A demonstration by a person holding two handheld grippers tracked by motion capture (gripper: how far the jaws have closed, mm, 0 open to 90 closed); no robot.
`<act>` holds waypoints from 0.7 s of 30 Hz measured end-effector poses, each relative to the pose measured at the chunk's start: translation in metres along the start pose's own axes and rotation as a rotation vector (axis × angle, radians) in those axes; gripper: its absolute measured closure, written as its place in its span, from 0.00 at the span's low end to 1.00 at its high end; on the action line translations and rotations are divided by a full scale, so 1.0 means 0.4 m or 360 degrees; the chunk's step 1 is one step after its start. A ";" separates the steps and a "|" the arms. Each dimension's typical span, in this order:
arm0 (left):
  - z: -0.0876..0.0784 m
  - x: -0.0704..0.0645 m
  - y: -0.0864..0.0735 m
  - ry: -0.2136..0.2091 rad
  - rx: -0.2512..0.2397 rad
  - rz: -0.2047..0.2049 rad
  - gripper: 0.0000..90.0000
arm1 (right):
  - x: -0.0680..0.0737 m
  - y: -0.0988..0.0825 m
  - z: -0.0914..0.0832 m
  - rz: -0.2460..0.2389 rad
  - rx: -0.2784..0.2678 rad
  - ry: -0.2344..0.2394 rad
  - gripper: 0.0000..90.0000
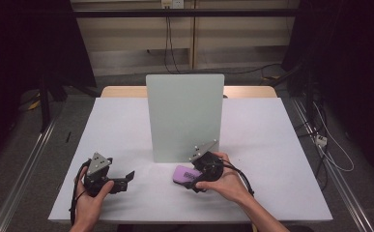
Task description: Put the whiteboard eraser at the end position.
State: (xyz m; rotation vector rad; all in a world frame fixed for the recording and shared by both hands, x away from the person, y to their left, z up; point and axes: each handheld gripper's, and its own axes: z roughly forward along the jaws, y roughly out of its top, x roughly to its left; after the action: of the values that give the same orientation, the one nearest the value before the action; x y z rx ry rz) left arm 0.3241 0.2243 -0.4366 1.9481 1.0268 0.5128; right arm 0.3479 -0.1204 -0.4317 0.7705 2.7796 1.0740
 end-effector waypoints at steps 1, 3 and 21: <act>-0.001 0.001 0.000 0.0000 -0.0003 -0.0002 0.06 | 0.000 0.000 -0.004 0.0027 -0.0019 0.0012 0.16; -0.002 0.003 0.000 0.0003 0.0005 0.0002 0.06 | -0.003 0.001 -0.009 0.0050 -0.0057 -0.0012 0.11; -0.005 0.002 0.001 0.0002 -0.0013 -0.0037 0.06 | -0.017 -0.014 -0.065 0.0236 -0.0241 -0.0239 0.10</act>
State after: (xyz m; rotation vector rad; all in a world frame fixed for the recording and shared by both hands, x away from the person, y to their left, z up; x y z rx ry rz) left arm 0.3233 0.2258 -0.4353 1.9265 1.0452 0.5044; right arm 0.3454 -0.1433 -0.4165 1.0050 2.5177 1.1802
